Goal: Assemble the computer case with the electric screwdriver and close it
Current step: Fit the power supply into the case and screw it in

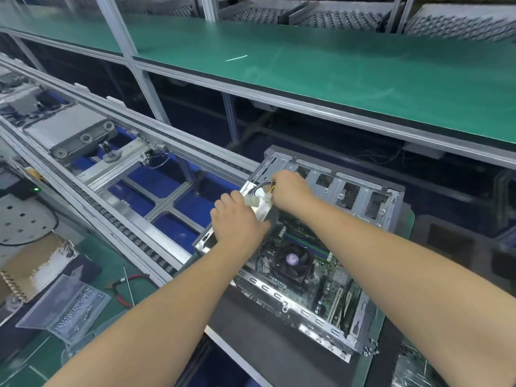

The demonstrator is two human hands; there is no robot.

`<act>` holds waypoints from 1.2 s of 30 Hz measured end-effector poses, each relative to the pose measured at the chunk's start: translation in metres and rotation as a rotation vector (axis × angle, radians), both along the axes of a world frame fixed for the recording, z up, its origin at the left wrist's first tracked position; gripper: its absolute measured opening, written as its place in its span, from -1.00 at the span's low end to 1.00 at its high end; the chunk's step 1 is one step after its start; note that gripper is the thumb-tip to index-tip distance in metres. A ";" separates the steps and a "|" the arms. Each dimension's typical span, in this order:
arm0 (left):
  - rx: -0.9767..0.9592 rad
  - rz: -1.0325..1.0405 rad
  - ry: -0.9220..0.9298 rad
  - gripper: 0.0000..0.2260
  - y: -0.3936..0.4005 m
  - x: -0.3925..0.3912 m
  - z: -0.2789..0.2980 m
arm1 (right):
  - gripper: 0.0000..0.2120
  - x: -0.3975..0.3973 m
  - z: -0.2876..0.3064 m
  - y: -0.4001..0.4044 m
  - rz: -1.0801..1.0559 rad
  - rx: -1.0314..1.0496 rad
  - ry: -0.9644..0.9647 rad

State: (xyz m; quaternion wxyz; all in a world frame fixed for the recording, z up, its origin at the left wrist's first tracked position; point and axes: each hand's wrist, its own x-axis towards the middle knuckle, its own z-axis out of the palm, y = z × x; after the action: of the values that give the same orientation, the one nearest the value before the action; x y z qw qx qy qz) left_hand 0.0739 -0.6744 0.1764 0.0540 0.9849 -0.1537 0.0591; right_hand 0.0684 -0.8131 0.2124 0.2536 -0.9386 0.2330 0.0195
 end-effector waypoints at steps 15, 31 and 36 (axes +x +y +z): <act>0.171 -0.417 0.384 0.10 0.043 0.049 0.017 | -0.82 -0.011 -0.012 0.000 0.170 -0.292 0.139; -0.314 -0.440 0.535 -0.37 0.064 0.079 -0.012 | -0.82 -0.006 -0.050 0.006 -0.167 0.329 0.095; -0.301 -0.375 0.669 -0.34 0.060 0.081 -0.016 | -0.65 -0.017 -0.053 0.007 -0.206 0.474 0.039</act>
State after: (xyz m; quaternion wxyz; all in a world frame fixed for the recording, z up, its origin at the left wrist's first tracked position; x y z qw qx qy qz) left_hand 0.1545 -0.6143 0.1606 0.2545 0.8856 -0.2942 -0.2536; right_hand 0.0518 -0.8057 0.1590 0.4628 -0.8237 0.3209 0.0656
